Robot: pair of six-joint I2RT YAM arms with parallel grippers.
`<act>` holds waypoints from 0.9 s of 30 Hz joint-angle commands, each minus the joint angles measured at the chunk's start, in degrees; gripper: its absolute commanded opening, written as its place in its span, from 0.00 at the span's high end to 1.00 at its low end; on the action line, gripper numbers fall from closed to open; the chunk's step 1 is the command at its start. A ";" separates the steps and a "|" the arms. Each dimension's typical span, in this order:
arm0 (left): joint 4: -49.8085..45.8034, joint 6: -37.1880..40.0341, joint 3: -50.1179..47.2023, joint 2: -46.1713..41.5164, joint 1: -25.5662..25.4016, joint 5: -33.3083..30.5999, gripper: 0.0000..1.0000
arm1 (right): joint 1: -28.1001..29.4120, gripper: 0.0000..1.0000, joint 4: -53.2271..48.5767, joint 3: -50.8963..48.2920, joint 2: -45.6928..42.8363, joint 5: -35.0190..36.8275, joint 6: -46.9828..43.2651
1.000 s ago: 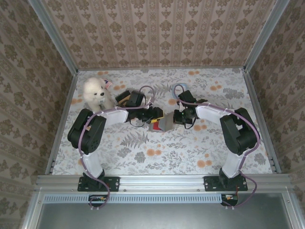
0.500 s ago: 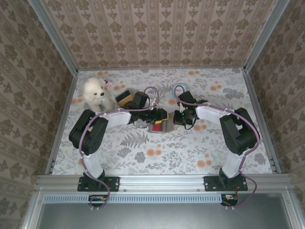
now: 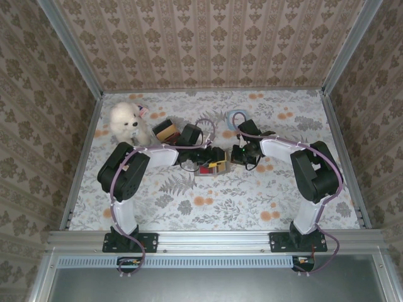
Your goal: Take the credit cards out of the card holder
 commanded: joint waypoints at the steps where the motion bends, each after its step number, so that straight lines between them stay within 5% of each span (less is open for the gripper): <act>1: -3.27 1.19 2.10 -0.98 -0.06 -2.07 0.51 | -0.47 0.90 -2.62 0.77 -0.28 0.00 -0.97; 9: -14.67 7.82 3.43 -4.84 0.22 -12.21 0.52 | -0.51 0.77 -7.61 2.23 -9.98 6.93 -3.92; 19: -19.02 7.40 3.33 -5.72 -0.23 -21.12 0.63 | 0.83 0.70 -5.07 2.19 -14.61 1.42 -3.36; 27: -14.82 4.61 4.08 -3.55 -1.51 -18.79 0.66 | 5.73 0.76 -6.42 5.51 -10.29 4.64 -3.13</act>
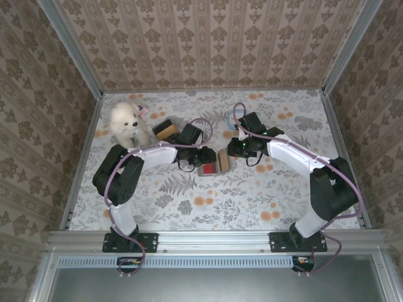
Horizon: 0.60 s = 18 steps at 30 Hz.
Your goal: Take the credit cards out of the card holder
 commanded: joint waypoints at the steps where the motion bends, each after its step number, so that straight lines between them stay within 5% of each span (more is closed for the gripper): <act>1: 1.22 -0.97 2.06 0.10 -0.74 0.35 0.66 | 1.86 0.76 -2.41 2.82 0.85 3.35 -0.31; 5: 2.82 -1.16 3.06 1.01 -0.99 2.11 0.67 | 2.87 0.76 -6.50 4.82 -1.08 11.52 -1.45; 18: 5.04 -3.41 6.69 7.81 -1.72 6.80 0.88 | 4.37 0.87 -3.79 1.73 1.03 7.09 0.56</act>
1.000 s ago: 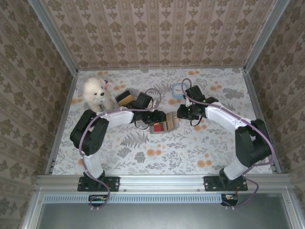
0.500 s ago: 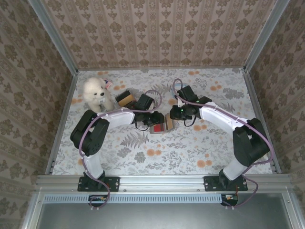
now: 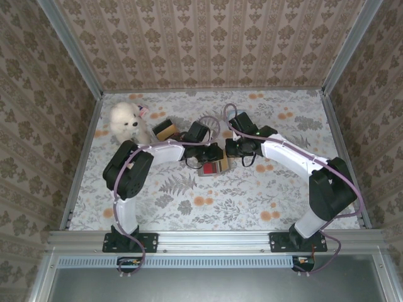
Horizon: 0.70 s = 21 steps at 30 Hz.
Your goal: Take the credit cards out of the card holder
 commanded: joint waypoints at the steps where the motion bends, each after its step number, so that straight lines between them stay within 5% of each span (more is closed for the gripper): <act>1: -0.74 -0.54 1.73 1.28 -0.31 1.01 0.88 | 0.31 0.87 0.36 -1.87 1.14 -1.89 1.99; 13: -0.37 -1.07 1.18 1.00 0.14 2.05 0.97 | 0.06 0.90 2.99 -2.50 7.12 -0.10 4.47; 21: -0.84 -1.97 -1.34 -3.48 1.42 0.91 0.84 | -0.62 0.83 4.38 -3.48 9.87 0.46 5.59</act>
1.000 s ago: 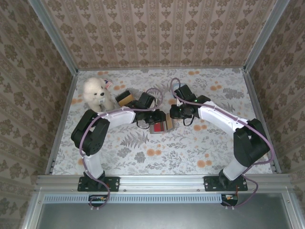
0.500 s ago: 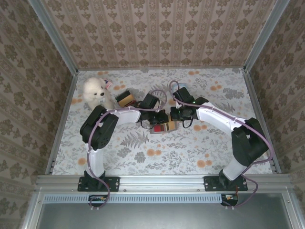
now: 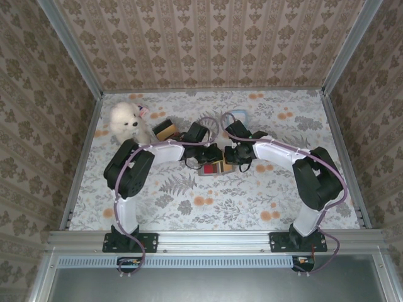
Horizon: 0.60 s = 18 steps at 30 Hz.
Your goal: Take the credit cards out of the card holder
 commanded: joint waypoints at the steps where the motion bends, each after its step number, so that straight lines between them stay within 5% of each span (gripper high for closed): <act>1: -0.82 -0.87 -1.22 -2.64 0.68 -0.76 0.82 | -0.44 0.82 1.04 -0.39 2.45 0.71 1.02; 10: 1.78 -3.96 -3.56 -0.14 1.36 0.12 0.68 | -0.97 0.81 2.15 -1.16 5.25 -1.15 1.55; 18: 0.94 -3.64 -3.85 1.25 1.72 -0.14 0.67 | -1.85 0.81 3.27 -1.67 6.18 -3.60 1.72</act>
